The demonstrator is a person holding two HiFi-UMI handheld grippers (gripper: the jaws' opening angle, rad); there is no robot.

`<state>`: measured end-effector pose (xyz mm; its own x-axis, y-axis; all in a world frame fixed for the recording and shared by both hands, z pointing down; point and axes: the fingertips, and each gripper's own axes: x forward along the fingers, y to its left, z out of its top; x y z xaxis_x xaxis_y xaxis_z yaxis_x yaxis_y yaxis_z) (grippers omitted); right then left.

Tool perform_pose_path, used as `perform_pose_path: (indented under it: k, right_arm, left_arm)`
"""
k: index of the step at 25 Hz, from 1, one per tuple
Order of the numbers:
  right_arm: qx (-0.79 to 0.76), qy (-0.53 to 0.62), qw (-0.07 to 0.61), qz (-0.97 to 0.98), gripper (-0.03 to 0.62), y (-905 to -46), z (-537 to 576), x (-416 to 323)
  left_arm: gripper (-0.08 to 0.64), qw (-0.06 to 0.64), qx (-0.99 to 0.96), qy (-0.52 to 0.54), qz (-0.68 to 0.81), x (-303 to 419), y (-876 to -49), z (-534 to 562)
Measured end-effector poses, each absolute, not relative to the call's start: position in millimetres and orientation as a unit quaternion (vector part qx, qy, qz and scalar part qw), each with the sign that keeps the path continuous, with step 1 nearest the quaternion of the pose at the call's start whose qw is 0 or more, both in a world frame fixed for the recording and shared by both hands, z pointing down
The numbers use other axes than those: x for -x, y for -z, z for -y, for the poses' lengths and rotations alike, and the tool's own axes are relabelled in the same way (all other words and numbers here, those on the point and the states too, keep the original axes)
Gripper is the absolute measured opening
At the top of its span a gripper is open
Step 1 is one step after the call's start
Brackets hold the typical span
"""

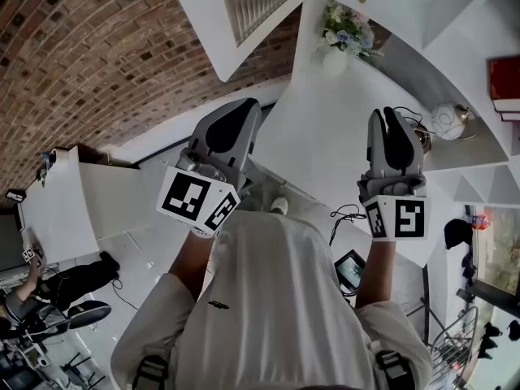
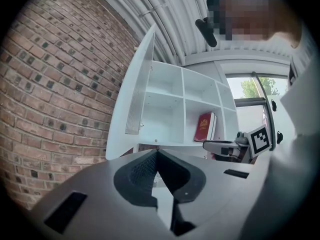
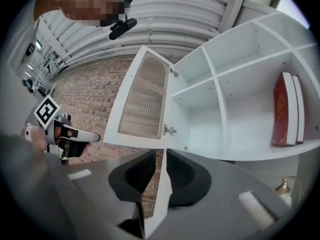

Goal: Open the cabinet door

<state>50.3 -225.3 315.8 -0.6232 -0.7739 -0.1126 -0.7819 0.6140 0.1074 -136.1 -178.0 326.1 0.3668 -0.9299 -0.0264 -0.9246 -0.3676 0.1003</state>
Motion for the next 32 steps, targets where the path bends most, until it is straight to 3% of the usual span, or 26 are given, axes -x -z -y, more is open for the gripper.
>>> perform_pose_path:
  k: [12, 32]
  right_arm:
    - [0.471, -0.066, 0.054, -0.878, 0.063, -321, 214, -78]
    - [0.470, -0.065, 0.042, -0.879, 0.063, -326, 208, -71]
  left_arm:
    - [0.009, 0.032, -0.828, 0.033, 0.559, 133, -329, 177]
    - [0.009, 0.035, -0.830, 0.031, 0.556, 131, -332, 178]
